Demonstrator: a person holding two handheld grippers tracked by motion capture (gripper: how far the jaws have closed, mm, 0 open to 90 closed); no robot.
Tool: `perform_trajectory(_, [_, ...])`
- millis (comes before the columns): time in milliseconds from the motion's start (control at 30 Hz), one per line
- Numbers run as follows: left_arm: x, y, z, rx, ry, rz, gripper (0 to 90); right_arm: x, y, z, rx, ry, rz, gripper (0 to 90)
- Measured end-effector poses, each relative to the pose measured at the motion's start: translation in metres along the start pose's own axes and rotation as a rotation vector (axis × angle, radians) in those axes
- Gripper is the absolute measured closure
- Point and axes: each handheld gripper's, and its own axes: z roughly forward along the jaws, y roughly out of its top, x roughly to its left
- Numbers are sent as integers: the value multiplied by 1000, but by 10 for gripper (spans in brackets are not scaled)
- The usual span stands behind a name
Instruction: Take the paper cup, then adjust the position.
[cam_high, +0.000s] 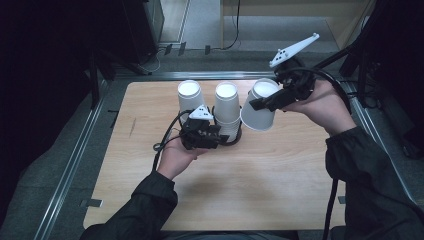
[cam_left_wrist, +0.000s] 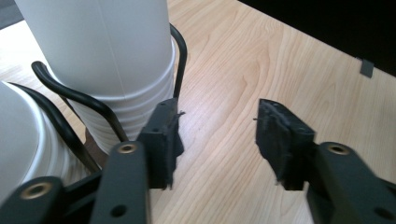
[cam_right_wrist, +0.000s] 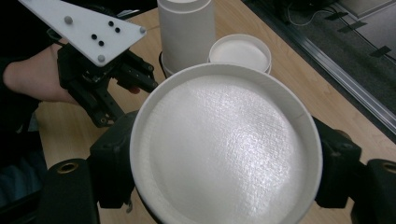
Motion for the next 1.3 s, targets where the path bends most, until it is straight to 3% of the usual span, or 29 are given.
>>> perform_trajectory(133, [0,-3,-4,-7,-45,-11,415,5,-13,2,12,7,-1,244])
perform_trajectory(367, [2,-20,-10,-12,-99,11,319,15,-37,14,27,32,-27,244])
perform_trajectory(600, [12,-35,-13,18,-118,24,259,18,-61,31,38,57,-17,245])
perform_trajectory(800, [13,-41,-15,25,-193,52,206,19,-77,44,46,75,-11,244])
perform_trajectory(933, [13,-44,-12,31,-231,36,194,21,-85,55,55,92,-15,244])
perform_trajectory(1300, [12,-56,-7,41,-257,43,174,26,-109,86,70,130,-20,244])
